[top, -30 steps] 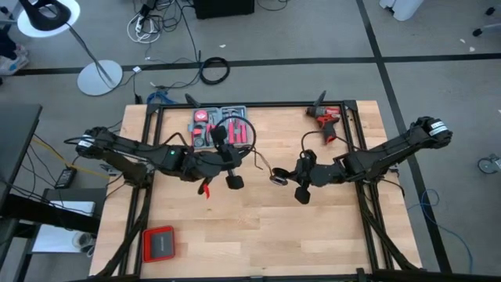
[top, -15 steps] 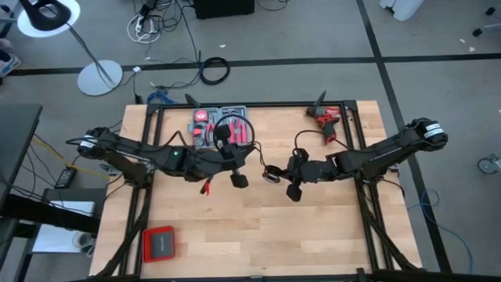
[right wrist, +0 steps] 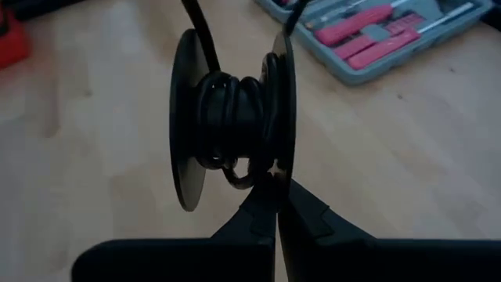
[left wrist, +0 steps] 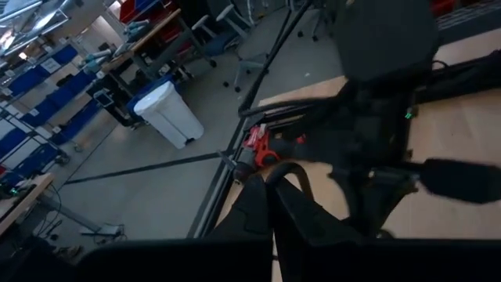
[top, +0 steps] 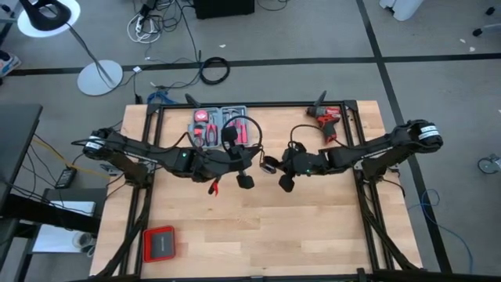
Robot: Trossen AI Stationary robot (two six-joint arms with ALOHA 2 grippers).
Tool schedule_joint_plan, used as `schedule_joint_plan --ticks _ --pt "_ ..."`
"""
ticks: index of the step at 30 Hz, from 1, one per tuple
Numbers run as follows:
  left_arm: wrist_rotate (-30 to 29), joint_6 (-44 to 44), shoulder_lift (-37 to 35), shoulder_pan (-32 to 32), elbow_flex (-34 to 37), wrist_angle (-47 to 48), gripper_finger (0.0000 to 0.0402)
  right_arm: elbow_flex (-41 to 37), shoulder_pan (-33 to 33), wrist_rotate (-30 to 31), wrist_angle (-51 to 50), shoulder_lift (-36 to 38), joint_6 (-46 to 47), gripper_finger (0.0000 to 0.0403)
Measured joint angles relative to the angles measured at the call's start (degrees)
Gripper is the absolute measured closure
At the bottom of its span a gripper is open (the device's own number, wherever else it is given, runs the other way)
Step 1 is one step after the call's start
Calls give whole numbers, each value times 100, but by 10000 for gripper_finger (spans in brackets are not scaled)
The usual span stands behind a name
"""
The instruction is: Coil cords
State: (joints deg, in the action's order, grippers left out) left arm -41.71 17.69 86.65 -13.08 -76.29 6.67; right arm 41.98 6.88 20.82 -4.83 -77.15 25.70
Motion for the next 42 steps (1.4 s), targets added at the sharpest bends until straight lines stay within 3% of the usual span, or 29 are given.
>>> schedule_joint_plan --ticks 3,10,17,23,34,42 --pt "44 3 2 -9 0 -15 401 -2 -130 -102 303 -110 -163 399" --pt "39 -11 -2 -9 -4 165 401 -9 -180 -1110 1167 -341 -376 397" --pt "34 17 -2 -3 -4 217 401 -9 -141 -1439 1394 -347 553 398" --pt "92 332 -2 11 -4 172 401 -9 -139 -1928 1753 -552 620 401" --pt "243 293 -2 -9 2 242 401 -2 -302 -1574 2338 -1271 1396 401" --pt "245 275 -2 -9 2 242 401 0 -335 -1263 2696 -1455 1461 402"
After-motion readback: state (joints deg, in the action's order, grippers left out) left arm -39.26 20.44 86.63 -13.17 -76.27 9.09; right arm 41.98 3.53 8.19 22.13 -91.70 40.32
